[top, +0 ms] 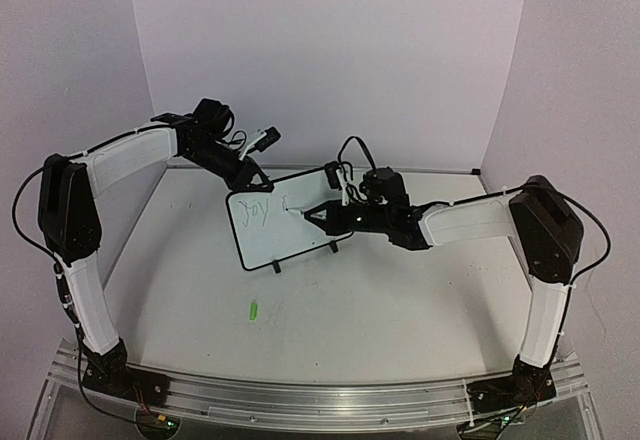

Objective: Write a sentence on the whiteboard

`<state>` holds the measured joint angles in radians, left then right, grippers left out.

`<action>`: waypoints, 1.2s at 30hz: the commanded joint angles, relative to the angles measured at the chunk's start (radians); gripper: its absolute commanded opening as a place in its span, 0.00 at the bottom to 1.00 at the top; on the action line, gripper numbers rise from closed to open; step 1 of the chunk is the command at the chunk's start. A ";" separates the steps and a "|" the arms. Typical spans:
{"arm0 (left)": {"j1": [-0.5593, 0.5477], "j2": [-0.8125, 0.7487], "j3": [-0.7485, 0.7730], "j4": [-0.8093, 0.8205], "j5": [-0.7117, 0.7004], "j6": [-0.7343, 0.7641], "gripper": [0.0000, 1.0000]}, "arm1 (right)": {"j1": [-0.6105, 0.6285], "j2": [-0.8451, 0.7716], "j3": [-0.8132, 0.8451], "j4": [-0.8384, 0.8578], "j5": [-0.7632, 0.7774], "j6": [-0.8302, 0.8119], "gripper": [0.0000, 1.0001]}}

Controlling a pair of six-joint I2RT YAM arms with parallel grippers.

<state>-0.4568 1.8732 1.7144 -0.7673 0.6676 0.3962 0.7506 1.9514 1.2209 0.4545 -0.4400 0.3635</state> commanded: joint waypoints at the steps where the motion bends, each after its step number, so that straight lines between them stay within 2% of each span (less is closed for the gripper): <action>1: -0.012 0.017 0.029 -0.036 0.024 0.024 0.00 | -0.007 0.019 0.007 0.023 0.022 0.007 0.00; 36: -0.012 0.016 0.027 -0.038 0.024 0.024 0.00 | -0.006 -0.074 0.009 0.089 0.064 0.006 0.00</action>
<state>-0.4568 1.8736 1.7145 -0.7677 0.6666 0.3962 0.7506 1.9235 1.2209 0.4876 -0.4190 0.3683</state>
